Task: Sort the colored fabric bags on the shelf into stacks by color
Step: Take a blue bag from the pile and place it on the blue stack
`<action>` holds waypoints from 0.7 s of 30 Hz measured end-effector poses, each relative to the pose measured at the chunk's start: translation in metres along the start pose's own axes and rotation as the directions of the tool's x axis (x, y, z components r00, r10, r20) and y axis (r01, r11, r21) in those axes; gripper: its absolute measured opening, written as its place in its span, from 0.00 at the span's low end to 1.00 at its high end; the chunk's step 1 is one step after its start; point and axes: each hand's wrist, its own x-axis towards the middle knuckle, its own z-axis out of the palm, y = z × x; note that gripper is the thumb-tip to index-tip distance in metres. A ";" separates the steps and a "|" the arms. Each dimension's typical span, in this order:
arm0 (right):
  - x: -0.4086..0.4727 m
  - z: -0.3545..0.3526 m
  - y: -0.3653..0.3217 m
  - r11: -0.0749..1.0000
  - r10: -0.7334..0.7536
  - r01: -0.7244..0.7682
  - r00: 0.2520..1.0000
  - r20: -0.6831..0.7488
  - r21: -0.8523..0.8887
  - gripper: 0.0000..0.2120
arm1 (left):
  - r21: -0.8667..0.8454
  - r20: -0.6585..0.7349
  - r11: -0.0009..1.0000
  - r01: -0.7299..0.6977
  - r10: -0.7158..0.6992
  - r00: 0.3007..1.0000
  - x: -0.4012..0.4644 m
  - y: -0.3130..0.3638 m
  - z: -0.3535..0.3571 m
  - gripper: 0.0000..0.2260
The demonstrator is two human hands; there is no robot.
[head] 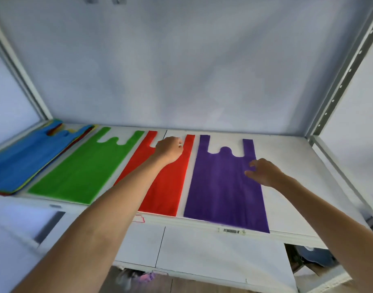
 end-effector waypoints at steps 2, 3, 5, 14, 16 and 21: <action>0.002 -0.005 -0.029 0.995 -0.104 0.103 0.995 -0.010 -0.012 0.23 | 0.069 -0.026 0.997 -0.042 0.044 0.999 -0.015 -0.015 -0.022 0.13; 0.001 -0.007 -0.046 0.989 -0.148 0.148 0.989 -0.007 -0.030 0.24 | 0.092 -0.033 0.994 -0.050 0.053 0.998 -0.022 -0.024 -0.033 0.14; -0.002 -0.007 -0.078 0.972 -0.221 0.220 0.975 -0.002 -0.087 0.23 | 0.110 -0.038 0.993 -0.048 0.052 0.998 -0.038 -0.043 -0.054 0.15; -0.023 0.029 -0.256 0.920 -0.348 0.335 0.937 -0.028 -0.205 0.25 | 0.199 -0.066 0.979 0.040 -0.027 0.997 -0.077 -0.192 -0.142 0.17; -0.024 0.040 -0.293 0.917 -0.358 0.346 0.933 -0.029 -0.198 0.25 | 0.211 -0.072 0.976 0.057 -0.043 0.997 -0.084 -0.228 -0.158 0.17; -0.023 0.074 -0.404 0.921 -0.372 0.365 0.928 -0.030 -0.134 0.25 | 0.198 -0.039 0.978 0.062 -0.056 0.998 -0.097 -0.348 -0.200 0.15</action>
